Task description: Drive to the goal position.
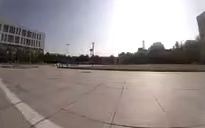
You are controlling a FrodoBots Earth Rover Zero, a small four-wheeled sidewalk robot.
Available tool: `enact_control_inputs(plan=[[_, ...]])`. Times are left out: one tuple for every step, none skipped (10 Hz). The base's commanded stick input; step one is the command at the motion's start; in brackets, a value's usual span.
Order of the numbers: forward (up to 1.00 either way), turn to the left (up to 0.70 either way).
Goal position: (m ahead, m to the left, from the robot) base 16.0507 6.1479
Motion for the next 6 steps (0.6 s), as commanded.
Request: enact_control_inputs(plan=[[0.7, 0.01], [0.7, 0.01], [0.7, 0.01], [0.7, 0.01], [0.7, 0.01], [0.7, 0.01]])
